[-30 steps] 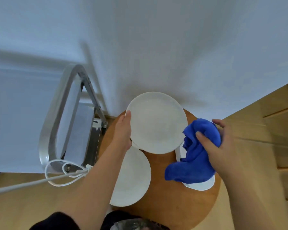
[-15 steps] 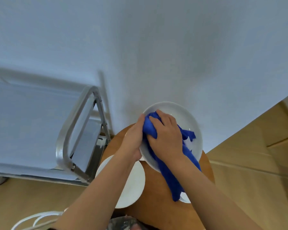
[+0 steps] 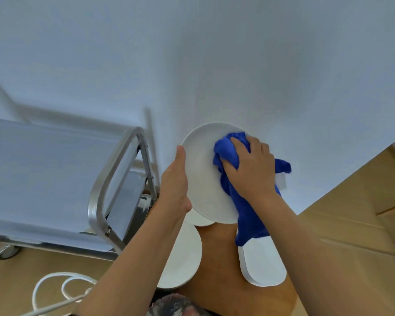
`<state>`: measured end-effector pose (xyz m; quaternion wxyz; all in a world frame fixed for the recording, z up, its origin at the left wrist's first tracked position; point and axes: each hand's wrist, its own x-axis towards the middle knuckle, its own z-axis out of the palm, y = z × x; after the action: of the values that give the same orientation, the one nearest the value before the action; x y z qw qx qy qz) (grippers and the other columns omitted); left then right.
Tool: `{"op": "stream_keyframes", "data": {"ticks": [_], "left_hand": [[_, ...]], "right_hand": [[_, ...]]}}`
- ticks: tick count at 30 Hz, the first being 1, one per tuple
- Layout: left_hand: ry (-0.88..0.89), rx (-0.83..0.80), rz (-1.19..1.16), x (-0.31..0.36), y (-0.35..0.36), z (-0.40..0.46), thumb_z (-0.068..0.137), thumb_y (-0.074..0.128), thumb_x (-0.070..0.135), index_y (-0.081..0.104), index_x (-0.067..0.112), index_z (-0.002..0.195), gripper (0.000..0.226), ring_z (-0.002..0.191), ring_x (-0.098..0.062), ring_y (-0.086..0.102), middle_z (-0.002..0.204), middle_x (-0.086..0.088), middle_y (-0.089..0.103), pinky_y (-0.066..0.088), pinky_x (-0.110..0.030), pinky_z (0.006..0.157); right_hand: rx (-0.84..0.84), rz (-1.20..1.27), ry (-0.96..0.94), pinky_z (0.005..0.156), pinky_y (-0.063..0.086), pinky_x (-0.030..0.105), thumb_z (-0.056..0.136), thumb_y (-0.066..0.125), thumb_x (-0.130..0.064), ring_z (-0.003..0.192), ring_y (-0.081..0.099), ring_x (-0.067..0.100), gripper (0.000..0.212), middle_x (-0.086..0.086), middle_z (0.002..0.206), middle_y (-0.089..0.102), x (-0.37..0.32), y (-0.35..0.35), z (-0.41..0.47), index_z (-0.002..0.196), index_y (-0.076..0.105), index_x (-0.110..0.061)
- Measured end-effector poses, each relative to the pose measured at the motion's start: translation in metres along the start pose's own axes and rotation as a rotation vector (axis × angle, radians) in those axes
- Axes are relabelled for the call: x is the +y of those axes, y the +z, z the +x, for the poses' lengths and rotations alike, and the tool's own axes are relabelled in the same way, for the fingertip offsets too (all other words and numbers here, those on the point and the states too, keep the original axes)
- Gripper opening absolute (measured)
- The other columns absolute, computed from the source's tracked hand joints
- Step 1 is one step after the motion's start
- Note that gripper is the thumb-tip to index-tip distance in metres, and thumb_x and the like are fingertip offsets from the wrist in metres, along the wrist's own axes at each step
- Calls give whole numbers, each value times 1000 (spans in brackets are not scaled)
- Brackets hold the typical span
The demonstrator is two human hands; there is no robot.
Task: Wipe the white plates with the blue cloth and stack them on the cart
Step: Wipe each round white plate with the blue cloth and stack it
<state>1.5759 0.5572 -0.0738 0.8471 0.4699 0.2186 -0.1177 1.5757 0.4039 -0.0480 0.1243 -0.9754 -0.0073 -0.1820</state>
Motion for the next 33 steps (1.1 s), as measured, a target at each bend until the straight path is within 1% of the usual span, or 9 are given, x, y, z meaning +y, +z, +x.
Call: {"op": "stream_keyframes", "data": {"ticks": [5, 10, 17, 20, 23, 25, 28, 31, 33], "left_hand": [[112, 85, 55, 3, -6, 6, 80, 51, 71, 60, 32, 87, 40, 70, -19, 69, 62, 10, 70, 51, -25, 41], [20, 16, -21, -5, 5, 0, 78, 55, 70, 67, 22, 108, 58, 95, -29, 68, 101, -5, 73, 54, -47, 86], [-26, -32, 3, 0, -2, 6, 74, 58, 71, 65, 17, 114, 67, 91, -30, 71, 100, -10, 74, 57, -45, 82], [-68, -104, -19, 3, -3, 1, 73, 55, 71, 60, 18, 124, 74, 105, -35, 65, 115, -13, 69, 48, -53, 96], [-109, -140, -27, 2, -5, -4, 70, 55, 70, 57, 18, 128, 78, 112, -37, 60, 121, -15, 65, 42, -55, 102], [-79, -138, 1, 3, -6, -6, 70, 53, 70, 57, 17, 128, 78, 112, -37, 60, 121, -15, 65, 42, -55, 102], [-13, -167, 121, 7, -1, -12, 63, 53, 73, 58, 22, 125, 80, 111, -36, 61, 118, -13, 66, 44, -58, 98], [95, -190, 244, 11, 10, -20, 76, 50, 70, 67, 28, 106, 55, 101, -31, 66, 104, -8, 72, 53, -51, 88], [145, -173, 305, 12, 17, -24, 83, 49, 65, 69, 29, 95, 43, 93, -27, 68, 94, -4, 74, 57, -42, 78]], "right_hand": [[-138, 37, 134, 98, 35, 37, 94, 46, -39, 114, 44, 27, 47, 7, 130, 48, -6, 4, -47, 138, 44, -24], [-193, 301, 164, 95, 38, 32, 85, 36, -53, 106, 50, 19, 54, 0, 118, 55, -36, 10, -77, 130, 53, -27], [-496, 620, -36, 89, 46, 27, 90, 58, -31, 93, 57, 12, 10, -6, 102, 55, -31, -14, -63, 98, 62, -31], [-657, 525, -117, 76, 40, 11, 87, 59, -29, 89, 56, 6, 14, -11, 99, 54, -20, -34, -57, 82, 55, -42], [-712, 356, -131, 67, 41, 15, 86, 53, -28, 77, 57, 10, 20, -7, 86, 55, -15, -48, -51, 67, 52, -36], [-609, 371, -72, 69, 50, 30, 86, 48, -24, 71, 62, 17, 21, -1, 76, 61, -15, -54, -46, 68, 59, -26], [-151, 710, 266, 63, 53, 26, 88, 49, -15, 68, 67, 16, 23, 4, 69, 68, -9, -54, -34, 74, 67, -18], [180, 518, 465, 84, 49, 40, 91, 52, -25, 95, 58, 33, 26, 17, 102, 62, -7, -31, -19, 102, 63, -4], [254, 537, 509, 93, 41, 29, 92, 55, -29, 106, 52, 28, 32, 14, 116, 56, -17, -14, -15, 114, 60, -6]]}}
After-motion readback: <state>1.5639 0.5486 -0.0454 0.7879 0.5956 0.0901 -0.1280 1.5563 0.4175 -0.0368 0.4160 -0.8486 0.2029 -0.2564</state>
